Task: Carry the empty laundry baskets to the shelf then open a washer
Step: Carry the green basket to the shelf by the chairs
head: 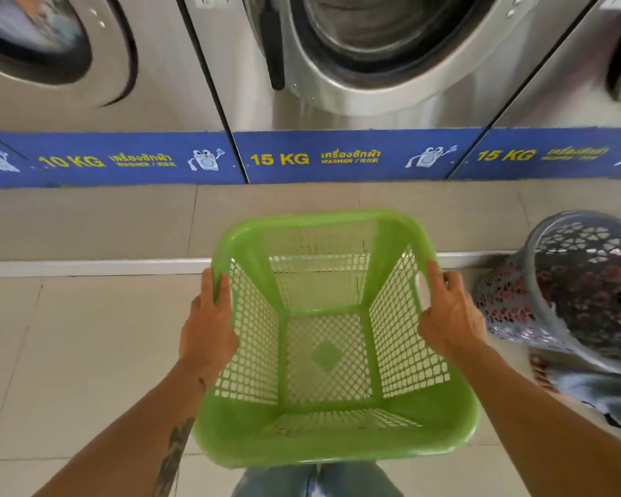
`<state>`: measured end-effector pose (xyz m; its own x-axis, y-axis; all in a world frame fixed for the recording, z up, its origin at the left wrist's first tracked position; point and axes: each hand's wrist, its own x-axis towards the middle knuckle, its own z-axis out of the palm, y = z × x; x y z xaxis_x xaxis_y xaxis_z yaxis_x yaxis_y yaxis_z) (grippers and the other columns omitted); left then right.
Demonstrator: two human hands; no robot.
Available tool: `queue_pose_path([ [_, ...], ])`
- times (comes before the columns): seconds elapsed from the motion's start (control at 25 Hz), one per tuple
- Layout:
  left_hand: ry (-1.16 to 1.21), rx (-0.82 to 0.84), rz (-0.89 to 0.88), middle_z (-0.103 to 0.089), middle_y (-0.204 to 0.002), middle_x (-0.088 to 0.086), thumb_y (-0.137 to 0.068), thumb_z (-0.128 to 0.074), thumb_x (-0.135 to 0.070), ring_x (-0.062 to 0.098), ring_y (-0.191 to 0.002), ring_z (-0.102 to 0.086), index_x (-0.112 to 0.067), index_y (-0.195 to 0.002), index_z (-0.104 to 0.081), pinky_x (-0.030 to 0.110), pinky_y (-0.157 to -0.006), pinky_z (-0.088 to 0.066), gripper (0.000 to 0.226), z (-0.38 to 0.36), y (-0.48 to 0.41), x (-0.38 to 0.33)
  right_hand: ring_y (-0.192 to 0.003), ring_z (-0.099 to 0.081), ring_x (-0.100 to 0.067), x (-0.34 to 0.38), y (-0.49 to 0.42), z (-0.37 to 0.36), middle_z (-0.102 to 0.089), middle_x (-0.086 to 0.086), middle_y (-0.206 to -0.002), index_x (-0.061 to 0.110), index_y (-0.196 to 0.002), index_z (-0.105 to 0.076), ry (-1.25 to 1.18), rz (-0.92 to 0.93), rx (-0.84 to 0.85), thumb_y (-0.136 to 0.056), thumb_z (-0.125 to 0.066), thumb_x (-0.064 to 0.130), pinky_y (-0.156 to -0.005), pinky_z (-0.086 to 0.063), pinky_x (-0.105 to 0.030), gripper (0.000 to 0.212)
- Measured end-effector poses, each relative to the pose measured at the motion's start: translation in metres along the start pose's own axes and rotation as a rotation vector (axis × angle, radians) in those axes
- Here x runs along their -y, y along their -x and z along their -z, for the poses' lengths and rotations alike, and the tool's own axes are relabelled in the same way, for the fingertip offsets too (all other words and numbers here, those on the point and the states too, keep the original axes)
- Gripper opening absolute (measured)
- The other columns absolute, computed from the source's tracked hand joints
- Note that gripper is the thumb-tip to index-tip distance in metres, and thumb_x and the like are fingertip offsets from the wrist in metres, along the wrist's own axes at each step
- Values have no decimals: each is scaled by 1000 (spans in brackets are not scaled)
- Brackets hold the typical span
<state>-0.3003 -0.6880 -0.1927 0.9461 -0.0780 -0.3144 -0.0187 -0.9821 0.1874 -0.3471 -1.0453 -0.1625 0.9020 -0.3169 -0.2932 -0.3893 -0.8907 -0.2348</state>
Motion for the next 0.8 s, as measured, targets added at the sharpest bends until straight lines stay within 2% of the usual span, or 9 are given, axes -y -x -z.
queue_pose_path([
  [0.08, -4, -23, 4, 11, -161, 7, -67, -71, -2, 32, -119, -45, -15, -153, -7, 36, -79, -55, 108, 36, 21, 1, -94, -50, -23, 15, 17, 39, -41, -12, -129, 20, -154, -9, 20, 34, 0, -75, -62, -3, -65, -48, -33, 97],
  [0.16, 2, -63, 9, 9, -161, 8, -67, -72, -4, 32, -124, -43, -15, -153, -10, 37, -82, -55, 107, 71, 44, 1, -103, -55, -32, 26, 37, 75, -34, -12, -139, 17, -151, -12, 43, 87, -17, -74, -60, -3, -72, -54, -40, 93],
  [0.28, 40, -168, 43, -2, -162, 9, -66, -65, -3, 32, -138, -30, -15, -153, -19, 39, -98, -47, 99, 116, 81, -2, -112, -54, -38, 34, 60, 119, -11, -7, -160, 13, -152, -10, 119, 167, -38, -73, -59, 2, -82, -53, -47, 93],
  [0.36, 75, -242, 98, -9, -162, 9, -63, -60, -1, 32, -139, -29, -16, -151, -26, 41, -103, -42, 95, 139, 114, -4, -110, -53, -37, 39, 69, 142, -4, -4, -163, 13, -153, -10, 134, 254, -61, -75, -57, 4, -83, -52, -47, 92],
  [0.48, 104, -337, 201, -17, -160, 7, -59, -57, 0, 32, -133, -37, -18, -148, -33, 42, -98, -45, 94, 161, 172, 3, -110, -51, -37, 55, 86, 164, -3, 0, -162, 14, -152, -12, 100, 361, -60, -76, -54, 3, -82, -50, -47, 88],
  [0.6, 136, -379, 351, -14, -161, 1, -61, -59, -7, 29, -135, -36, -24, -149, -29, 40, -99, -45, 95, 176, 241, 19, -114, -51, -35, 84, 107, 173, -4, 1, -161, 15, -152, -12, 124, 511, -58, -76, -54, 5, -83, -50, -46, 87],
  [0.68, 154, -416, 453, -14, -160, -2, -65, -59, -8, 26, -137, -34, -28, -150, -26, 38, -101, -44, 93, 185, 289, 33, -120, -49, -35, 113, 122, 174, -1, 1, -162, 14, -153, -10, 150, 607, -38, -77, -54, 7, -89, -49, -46, 88],
  [0.8, 174, -536, 555, -29, -151, -5, -67, -59, -2, 26, -128, -44, -29, -146, -33, 37, -99, -46, 87, 197, 367, 55, -123, -49, -37, 165, 159, 168, -6, -4, -161, 10, -153, -13, 145, 766, 13, -75, -56, 8, -94, -47, -46, 88],
])
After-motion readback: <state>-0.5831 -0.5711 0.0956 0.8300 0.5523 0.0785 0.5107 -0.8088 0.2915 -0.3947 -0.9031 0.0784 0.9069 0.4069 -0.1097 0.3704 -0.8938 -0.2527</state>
